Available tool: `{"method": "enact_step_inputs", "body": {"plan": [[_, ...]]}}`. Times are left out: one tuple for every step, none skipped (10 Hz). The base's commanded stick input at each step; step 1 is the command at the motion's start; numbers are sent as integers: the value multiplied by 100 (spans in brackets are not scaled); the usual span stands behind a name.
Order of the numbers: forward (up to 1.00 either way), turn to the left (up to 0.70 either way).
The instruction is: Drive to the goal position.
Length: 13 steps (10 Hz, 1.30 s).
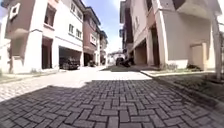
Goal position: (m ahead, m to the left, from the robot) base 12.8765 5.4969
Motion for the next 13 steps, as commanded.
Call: {"method": "enact_step_inputs", "body": {"plan": [[50,0],[50,0],[50,0],[50,0],[50,0],[50,0],[50,0],[50,0],[50,0],[50,0],[50,0],[50,0],[50,0]]}}
